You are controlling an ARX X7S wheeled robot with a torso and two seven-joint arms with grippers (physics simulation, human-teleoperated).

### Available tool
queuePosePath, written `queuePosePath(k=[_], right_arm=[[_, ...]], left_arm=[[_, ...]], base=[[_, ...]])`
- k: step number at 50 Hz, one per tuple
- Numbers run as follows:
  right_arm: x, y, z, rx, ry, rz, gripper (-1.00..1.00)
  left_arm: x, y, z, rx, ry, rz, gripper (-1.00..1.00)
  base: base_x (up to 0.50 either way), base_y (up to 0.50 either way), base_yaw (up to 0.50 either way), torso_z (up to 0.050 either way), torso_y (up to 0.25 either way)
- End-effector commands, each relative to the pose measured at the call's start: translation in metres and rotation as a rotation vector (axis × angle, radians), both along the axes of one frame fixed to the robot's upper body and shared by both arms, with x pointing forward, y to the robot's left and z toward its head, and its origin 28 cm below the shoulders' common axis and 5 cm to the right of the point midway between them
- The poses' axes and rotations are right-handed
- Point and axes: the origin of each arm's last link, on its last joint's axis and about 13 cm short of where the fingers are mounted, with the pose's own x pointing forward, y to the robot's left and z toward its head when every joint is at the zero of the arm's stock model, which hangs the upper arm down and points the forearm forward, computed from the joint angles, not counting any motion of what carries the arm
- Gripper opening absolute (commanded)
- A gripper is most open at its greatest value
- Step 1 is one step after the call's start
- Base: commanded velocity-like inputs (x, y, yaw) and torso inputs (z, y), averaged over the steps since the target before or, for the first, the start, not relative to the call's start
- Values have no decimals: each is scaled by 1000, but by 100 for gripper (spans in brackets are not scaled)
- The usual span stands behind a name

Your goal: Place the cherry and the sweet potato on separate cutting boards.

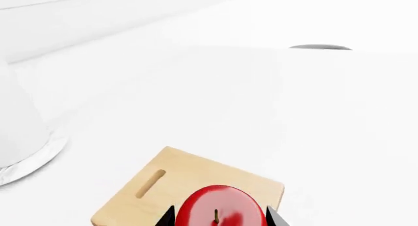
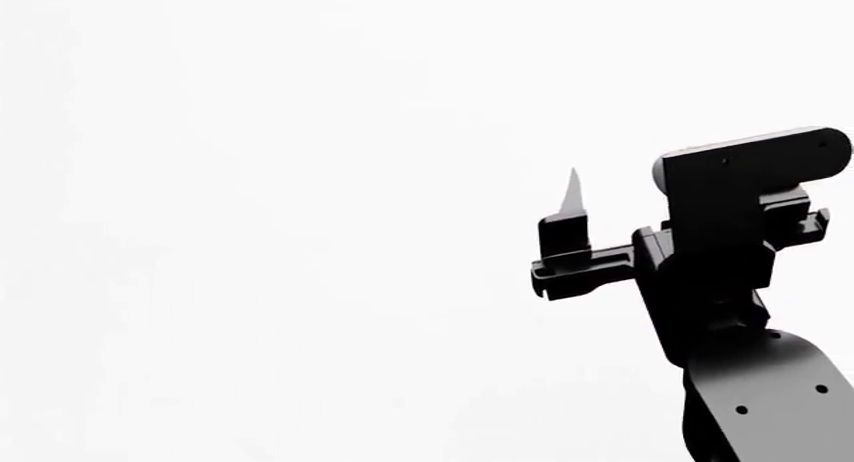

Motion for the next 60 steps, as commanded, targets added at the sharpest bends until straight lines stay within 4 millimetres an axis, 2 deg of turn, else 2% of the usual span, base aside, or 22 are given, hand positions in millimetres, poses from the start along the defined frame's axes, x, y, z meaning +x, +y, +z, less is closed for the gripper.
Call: queuePosePath(k=[1, 20, 25, 32, 43, 55, 60], right_arm=[[-2, 1, 1, -11, -5, 14, 100], [-3, 0, -1, 4, -2, 15, 100], [-4, 0, -2, 11, 7, 13, 100], [-4, -1, -2, 11, 9, 11, 100], [-5, -1, -3, 12, 15, 12, 100], [-6, -1, -3, 14, 13, 9, 100], [-6, -1, -6, 17, 18, 9, 100]], left_arm=[[5, 5, 2, -6, 16, 17, -100], [8, 1, -6, -13, 48, -7, -100], [10, 4, -14, -34, 60, 2, -100], [19, -3, -27, -43, 95, -29, -100], [13, 1, -58, -75, 146, -10, -100], [9, 3, -71, -89, 178, -2, -100], [11, 2, -67, -85, 175, -4, -100]], base=[[234, 293, 0, 0, 0], [228, 219, 0, 0, 1], [0, 0, 0, 0, 2], [0, 0, 0, 0, 0], [0, 0, 0, 0, 0], [0, 0, 0, 0, 0], [0, 0, 0, 0, 0]])
